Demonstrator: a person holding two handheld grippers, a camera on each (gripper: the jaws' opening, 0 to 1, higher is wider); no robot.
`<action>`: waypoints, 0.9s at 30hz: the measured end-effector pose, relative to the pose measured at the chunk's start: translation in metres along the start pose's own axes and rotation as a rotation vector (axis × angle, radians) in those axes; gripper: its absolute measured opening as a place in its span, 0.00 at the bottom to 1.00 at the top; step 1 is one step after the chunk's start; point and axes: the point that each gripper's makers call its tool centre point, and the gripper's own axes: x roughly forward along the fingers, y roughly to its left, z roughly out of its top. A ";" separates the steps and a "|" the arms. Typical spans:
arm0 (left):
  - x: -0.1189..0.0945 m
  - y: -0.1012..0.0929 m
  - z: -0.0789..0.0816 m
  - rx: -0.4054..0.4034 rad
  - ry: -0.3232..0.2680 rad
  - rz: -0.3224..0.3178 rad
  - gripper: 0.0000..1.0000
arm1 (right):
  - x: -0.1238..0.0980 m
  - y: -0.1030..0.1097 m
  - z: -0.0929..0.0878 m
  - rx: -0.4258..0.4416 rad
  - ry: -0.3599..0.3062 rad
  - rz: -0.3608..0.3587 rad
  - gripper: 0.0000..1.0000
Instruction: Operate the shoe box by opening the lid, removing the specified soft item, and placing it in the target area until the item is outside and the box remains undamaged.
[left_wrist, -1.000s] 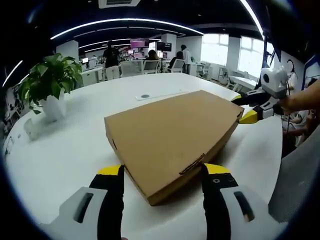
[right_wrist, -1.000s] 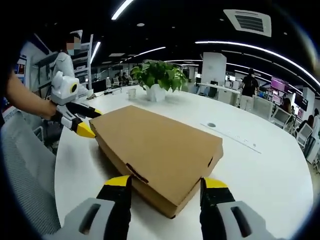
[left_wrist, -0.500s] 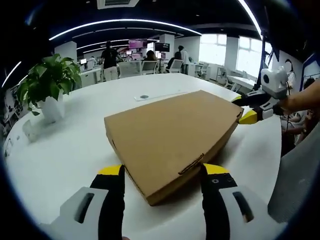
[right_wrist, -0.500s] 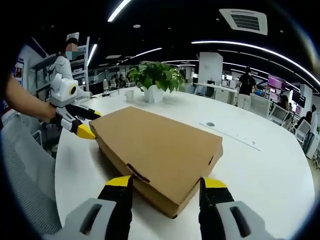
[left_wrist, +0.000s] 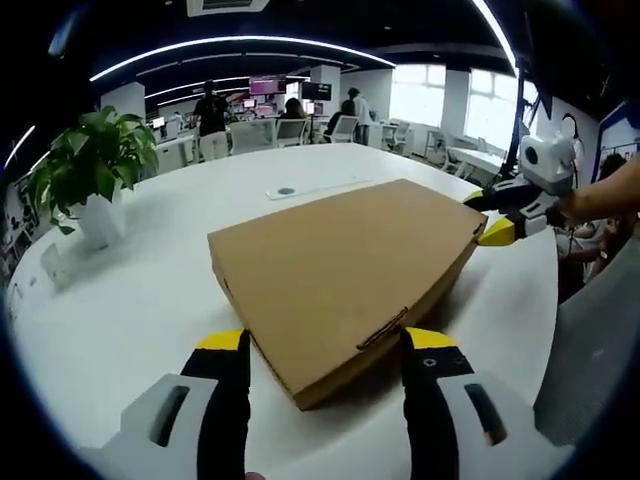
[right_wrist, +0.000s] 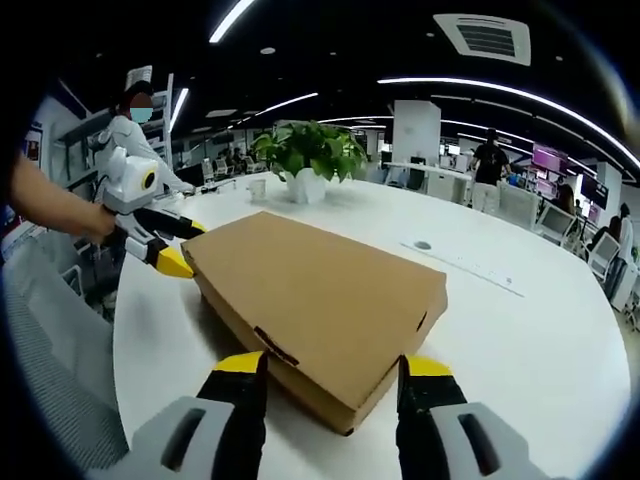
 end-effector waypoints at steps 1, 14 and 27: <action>-0.001 0.001 -0.001 0.002 0.002 -0.003 0.61 | 0.000 0.002 0.000 0.001 0.000 0.000 0.49; -0.013 0.012 -0.008 0.021 0.024 -0.033 0.61 | 0.001 0.023 0.001 0.008 0.007 0.003 0.47; -0.028 0.022 -0.018 0.039 0.045 -0.058 0.60 | 0.000 0.044 0.001 0.006 0.008 0.018 0.45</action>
